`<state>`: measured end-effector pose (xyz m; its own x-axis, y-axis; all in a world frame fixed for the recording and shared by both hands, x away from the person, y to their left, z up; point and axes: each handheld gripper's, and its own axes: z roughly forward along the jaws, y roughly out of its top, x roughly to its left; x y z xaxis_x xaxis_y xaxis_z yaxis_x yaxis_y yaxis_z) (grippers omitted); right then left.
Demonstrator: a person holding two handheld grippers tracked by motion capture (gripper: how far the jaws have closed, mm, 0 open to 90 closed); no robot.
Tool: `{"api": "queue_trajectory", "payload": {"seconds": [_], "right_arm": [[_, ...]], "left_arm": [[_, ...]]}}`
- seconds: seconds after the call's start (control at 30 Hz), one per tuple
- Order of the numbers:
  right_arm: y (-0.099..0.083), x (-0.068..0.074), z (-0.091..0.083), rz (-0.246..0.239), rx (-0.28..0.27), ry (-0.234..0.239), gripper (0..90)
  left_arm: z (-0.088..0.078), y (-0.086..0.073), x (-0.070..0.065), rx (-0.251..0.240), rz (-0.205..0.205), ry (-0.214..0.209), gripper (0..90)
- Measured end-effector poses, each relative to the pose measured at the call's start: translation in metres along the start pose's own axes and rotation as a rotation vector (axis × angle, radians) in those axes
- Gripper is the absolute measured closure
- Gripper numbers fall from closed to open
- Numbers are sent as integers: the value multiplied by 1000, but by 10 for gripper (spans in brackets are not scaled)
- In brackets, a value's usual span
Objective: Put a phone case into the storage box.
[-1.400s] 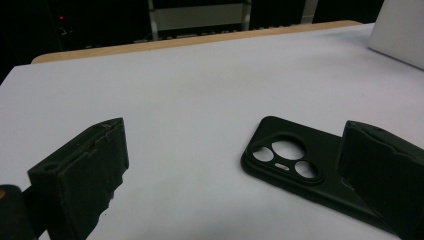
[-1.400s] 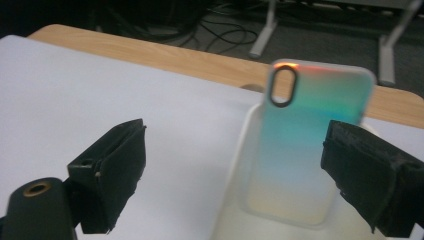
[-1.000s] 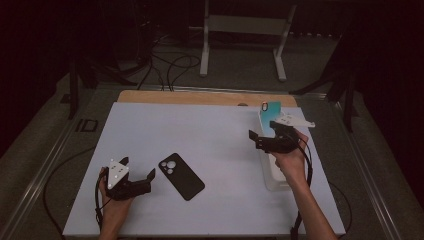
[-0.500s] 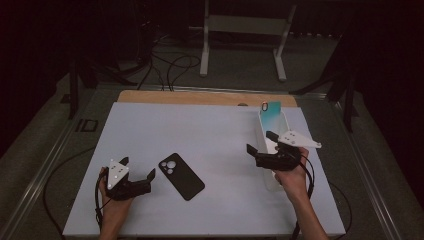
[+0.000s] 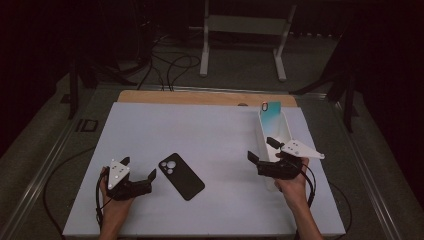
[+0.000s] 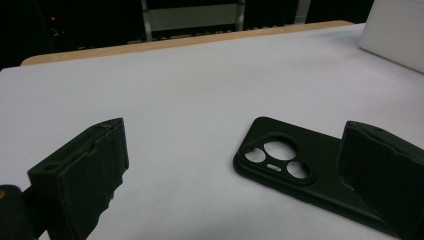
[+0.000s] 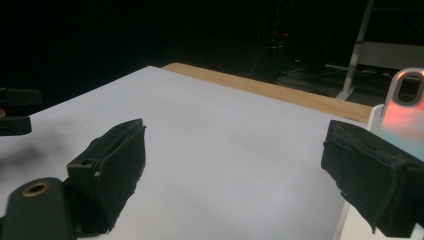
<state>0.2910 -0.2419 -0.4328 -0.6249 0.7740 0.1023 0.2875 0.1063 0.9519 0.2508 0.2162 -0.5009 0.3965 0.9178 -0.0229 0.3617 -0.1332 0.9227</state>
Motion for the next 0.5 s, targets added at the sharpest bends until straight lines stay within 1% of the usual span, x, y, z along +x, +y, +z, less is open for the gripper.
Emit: {"api": "queue_trajectory", "payload": {"seconds": [0.1, 0.2, 0.3, 0.33, 0.4, 0.5], "right_arm": [[-3, 3, -3, 1, -8, 11, 104], [-7, 7, -7, -10, -19, 12, 105], [-15, 9, -8, -19, 0, 0, 105], [-18, 10, -9, -15, 4, -1, 105], [-22, 10, -11, -13, 4, -1, 105], [-27, 12, -16, -18, 7, -3, 105]], "left_arm": [[-1, 0, 1, -1, 1, 0, 8], [-1, 0, 1, -6, -5, 1, 8], [-2, 1, 1, -8, -2, -1, 8], [-2, 1, 0, -10, -3, -1, 8], [-3, 1, 1, -11, 2, -2, 8], [-3, 1, 1, -14, -3, -1, 8]]}}
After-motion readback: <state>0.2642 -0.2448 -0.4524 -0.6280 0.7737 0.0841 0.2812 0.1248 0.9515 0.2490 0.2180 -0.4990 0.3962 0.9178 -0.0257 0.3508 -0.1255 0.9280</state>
